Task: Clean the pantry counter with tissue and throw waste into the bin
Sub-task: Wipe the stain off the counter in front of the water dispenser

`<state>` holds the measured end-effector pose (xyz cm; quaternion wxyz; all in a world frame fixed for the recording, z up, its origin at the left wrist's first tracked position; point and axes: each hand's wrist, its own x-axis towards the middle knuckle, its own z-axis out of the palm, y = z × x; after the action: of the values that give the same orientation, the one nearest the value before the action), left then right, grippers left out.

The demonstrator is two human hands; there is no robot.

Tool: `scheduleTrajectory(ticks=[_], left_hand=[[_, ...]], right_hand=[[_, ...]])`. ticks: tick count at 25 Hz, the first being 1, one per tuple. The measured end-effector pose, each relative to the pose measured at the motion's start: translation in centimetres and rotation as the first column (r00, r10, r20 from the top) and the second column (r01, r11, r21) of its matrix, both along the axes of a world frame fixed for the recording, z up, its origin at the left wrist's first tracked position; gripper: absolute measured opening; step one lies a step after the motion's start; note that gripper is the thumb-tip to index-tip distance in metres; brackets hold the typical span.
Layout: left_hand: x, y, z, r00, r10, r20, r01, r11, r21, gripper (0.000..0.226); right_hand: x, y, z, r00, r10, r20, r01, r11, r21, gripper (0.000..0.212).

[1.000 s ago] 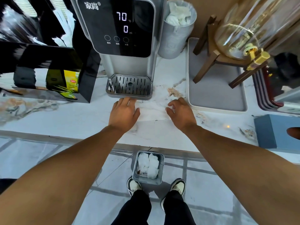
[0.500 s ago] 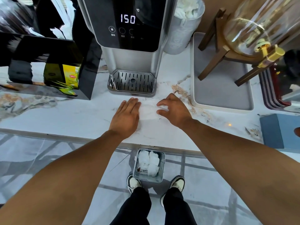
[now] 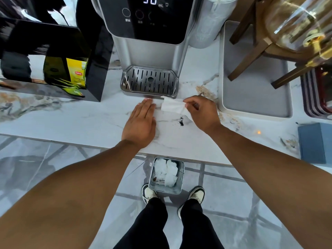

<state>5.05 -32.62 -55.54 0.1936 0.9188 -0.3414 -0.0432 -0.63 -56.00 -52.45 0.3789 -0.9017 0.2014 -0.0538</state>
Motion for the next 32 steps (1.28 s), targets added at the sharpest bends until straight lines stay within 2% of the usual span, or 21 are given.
scheduleTrajectory(ticks=[4, 10, 19, 24, 28, 32], left_hand=[[0.1, 0.1, -0.2, 1.0, 0.014, 0.004, -0.014, 1.0, -0.003, 0.051], [0.0, 0.0, -0.3, 1.0, 0.016, 0.012, -0.016, 1.0, 0.006, 0.051], [0.0, 0.0, 0.0, 1.0, 0.009, 0.001, -0.009, 1.0, 0.013, 0.051], [0.0, -0.1, 0.0, 1.0, 0.004, -0.01, -0.004, 1.0, 0.021, 0.052], [0.1, 0.0, -0.1, 1.0, 0.005, -0.008, -0.005, 1.0, 0.026, 0.053], [0.1, 0.0, 0.0, 1.0, 0.009, -0.01, -0.009, 1.0, 0.026, 0.051]], right_hand=[[0.8, -0.4, -0.3, 0.999, 0.038, 0.005, -0.038, 0.997, -0.069, 0.028], [-0.4, 1.7, -1.0, 0.995, 0.021, 0.097, -0.01, 0.994, -0.112, 0.029], [-5.2, 4.4, -1.4, 0.97, 0.179, 0.164, -0.156, 0.977, -0.143, 0.026], [-7.2, 5.0, -1.3, 0.96, 0.229, 0.16, -0.216, 0.972, -0.095, 0.026], [-8.3, 5.5, -1.0, 0.973, 0.198, 0.121, -0.198, 0.98, -0.017, 0.026], [-5.0, 3.5, -0.2, 0.987, 0.027, 0.155, -0.023, 0.999, -0.03, 0.027]])
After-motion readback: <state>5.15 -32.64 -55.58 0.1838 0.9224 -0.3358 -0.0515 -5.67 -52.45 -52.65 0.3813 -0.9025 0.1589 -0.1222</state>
